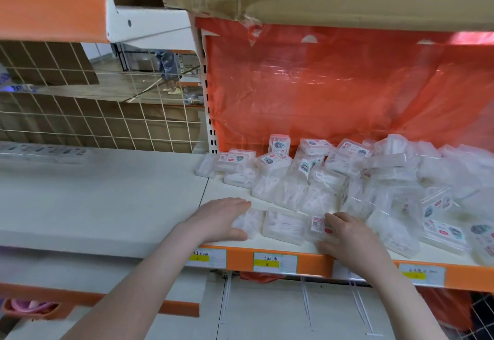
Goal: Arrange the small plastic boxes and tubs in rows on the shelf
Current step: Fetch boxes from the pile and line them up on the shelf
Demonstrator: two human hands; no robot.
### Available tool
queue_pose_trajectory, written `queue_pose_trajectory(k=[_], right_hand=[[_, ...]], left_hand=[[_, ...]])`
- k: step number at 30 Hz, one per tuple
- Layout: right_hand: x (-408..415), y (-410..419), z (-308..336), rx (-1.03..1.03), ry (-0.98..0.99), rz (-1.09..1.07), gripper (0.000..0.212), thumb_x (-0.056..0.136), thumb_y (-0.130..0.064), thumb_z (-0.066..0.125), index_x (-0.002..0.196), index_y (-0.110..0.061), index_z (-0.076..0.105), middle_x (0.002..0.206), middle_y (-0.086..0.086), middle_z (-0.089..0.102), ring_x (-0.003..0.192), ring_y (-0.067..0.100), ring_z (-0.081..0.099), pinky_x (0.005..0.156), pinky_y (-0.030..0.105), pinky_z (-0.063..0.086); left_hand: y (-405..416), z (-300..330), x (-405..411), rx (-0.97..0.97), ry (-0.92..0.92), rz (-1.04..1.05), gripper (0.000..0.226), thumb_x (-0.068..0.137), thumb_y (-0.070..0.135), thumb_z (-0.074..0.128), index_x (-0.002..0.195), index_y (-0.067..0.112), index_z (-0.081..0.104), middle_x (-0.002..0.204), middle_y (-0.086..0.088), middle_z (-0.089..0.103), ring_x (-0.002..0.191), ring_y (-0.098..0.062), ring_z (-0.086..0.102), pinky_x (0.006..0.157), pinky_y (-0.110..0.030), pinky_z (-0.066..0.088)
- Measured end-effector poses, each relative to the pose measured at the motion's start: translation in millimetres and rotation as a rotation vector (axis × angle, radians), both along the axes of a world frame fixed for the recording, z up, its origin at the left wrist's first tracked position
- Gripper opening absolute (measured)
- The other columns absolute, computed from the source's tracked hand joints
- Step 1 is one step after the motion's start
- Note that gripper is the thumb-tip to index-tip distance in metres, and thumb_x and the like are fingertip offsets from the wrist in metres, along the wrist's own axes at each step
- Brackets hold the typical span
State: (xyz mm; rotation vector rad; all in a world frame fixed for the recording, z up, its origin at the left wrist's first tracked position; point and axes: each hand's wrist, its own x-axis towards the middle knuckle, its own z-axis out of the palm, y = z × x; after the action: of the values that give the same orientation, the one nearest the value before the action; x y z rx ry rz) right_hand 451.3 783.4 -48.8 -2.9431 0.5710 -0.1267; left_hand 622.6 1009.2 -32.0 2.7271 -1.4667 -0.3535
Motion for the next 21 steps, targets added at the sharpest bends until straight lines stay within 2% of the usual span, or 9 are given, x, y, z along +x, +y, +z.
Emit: queue_pose_trajectory(k=[6, 12, 15, 21], right_hand=[[2, -1, -2, -0.011, 0.012, 0.004, 0.06, 0.081, -0.043, 0.055, 0.135, -0.02, 0.041, 0.129, -0.003, 0.049, 0.118, 0.018, 0.046, 0.093, 0.024, 0.035], [-1, -5, -2, 0.019, -0.033, 0.019, 0.062, 0.075, -0.042, 0.059, 0.131, -0.02, 0.045, 0.124, -0.003, 0.051, 0.113, 0.017, 0.047, 0.089, 0.026, 0.039], [-6, -10, 0, 0.038, -0.082, 0.009, 0.064, 0.073, -0.042, 0.061, 0.131, -0.018, 0.046, 0.121, -0.002, 0.052, 0.112, 0.018, 0.047, 0.087, 0.028, 0.042], [-5, -18, 2, 0.017, -0.163, 0.046, 0.055, 0.072, -0.037, 0.065, 0.119, -0.012, 0.054, 0.112, 0.004, 0.054, 0.11, 0.024, 0.048, 0.084, 0.033, 0.042]], left_hand=[[-6, 5, -5, -0.001, -0.02, 0.075, 0.073, 0.084, 0.048, 0.058, 0.146, 0.022, 0.029, 0.142, 0.003, 0.04, 0.129, -0.016, 0.036, 0.1, -0.033, 0.038], [-5, 7, -12, -0.029, -0.019, 0.18, 0.063, 0.078, 0.049, 0.061, 0.132, 0.022, 0.045, 0.124, 0.002, 0.05, 0.116, -0.016, 0.044, 0.092, -0.033, 0.043], [0, 12, -13, -0.086, -0.036, 0.232, 0.068, 0.078, 0.05, 0.063, 0.137, 0.024, 0.042, 0.127, 0.005, 0.049, 0.12, -0.014, 0.042, 0.094, -0.03, 0.041], [8, 19, -29, -0.154, -0.104, 0.332, 0.071, 0.078, 0.052, 0.066, 0.138, 0.024, 0.041, 0.135, 0.005, 0.046, 0.126, -0.014, 0.04, 0.101, -0.03, 0.037]])
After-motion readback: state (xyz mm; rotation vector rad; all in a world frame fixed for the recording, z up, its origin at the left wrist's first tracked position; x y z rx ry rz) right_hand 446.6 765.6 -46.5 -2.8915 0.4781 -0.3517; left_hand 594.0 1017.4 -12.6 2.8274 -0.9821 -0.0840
